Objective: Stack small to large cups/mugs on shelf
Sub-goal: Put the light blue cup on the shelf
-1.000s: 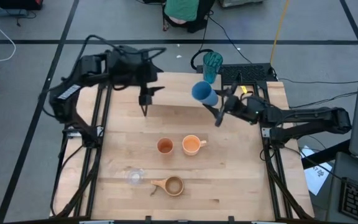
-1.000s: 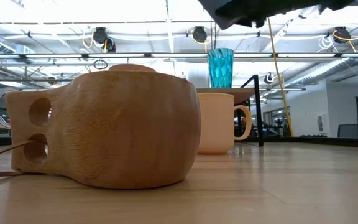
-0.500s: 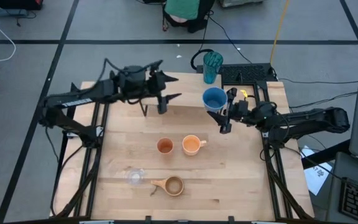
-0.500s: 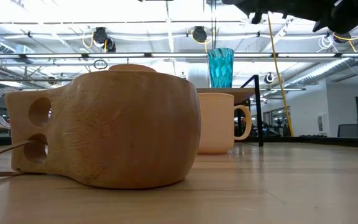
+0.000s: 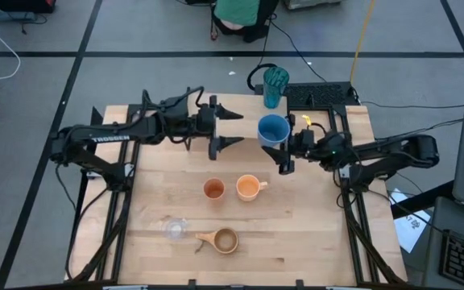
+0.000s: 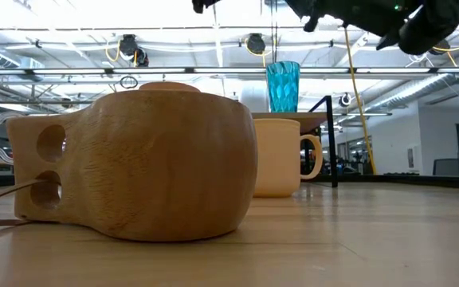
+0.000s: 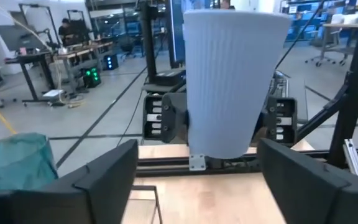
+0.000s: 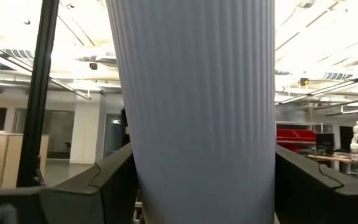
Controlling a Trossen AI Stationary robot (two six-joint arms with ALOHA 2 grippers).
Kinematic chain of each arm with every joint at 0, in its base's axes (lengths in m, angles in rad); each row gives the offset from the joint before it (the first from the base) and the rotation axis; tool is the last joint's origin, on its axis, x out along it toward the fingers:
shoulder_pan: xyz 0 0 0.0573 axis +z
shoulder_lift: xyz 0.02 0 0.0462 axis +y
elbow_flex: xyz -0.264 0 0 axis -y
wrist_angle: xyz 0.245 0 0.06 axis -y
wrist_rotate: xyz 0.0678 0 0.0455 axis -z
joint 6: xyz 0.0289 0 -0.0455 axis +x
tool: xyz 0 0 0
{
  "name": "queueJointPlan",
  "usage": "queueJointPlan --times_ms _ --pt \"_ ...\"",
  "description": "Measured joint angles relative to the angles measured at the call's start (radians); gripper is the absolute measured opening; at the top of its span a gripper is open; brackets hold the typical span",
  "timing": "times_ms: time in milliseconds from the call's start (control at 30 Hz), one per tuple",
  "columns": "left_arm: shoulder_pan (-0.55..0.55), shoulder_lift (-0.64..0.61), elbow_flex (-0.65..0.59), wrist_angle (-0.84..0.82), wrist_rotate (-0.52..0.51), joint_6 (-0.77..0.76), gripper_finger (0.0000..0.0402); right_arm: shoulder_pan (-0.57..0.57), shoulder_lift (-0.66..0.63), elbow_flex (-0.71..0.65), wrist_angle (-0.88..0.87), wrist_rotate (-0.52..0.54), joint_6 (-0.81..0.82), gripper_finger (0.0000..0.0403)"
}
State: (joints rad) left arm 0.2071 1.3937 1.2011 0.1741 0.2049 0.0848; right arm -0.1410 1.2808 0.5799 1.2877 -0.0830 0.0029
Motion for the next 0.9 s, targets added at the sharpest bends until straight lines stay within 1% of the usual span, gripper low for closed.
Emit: queueJointPlan --times_ms 100,167,233,533,733,900 --pt "-0.013 0.000 -0.018 0.036 -0.004 -0.020 0.0377 0.000 0.042 0.031 -0.002 -0.001 0.002 0.0277" --pt "-0.025 0.000 -0.028 0.061 -0.035 -0.031 0.0394 0.000 0.070 0.053 -0.001 -0.001 -0.004 0.0277" --pt "-0.036 0.000 -0.031 0.063 -0.063 -0.036 0.0393 0.000 0.092 0.072 -0.001 -0.001 -0.008 0.0277" --pt "-0.074 0.000 -0.031 0.066 -0.079 -0.014 0.0398 -0.003 0.168 0.137 -0.005 -0.001 -0.022 0.0277" --pt "-0.070 0.028 -0.031 0.077 -0.168 -0.015 0.0400 -0.004 0.201 0.164 -0.008 0.000 -0.023 0.0277" --pt "-0.068 0.074 -0.031 0.176 -0.121 0.012 0.0400 -0.003 0.206 0.189 -0.049 -0.001 -0.031 0.0277"
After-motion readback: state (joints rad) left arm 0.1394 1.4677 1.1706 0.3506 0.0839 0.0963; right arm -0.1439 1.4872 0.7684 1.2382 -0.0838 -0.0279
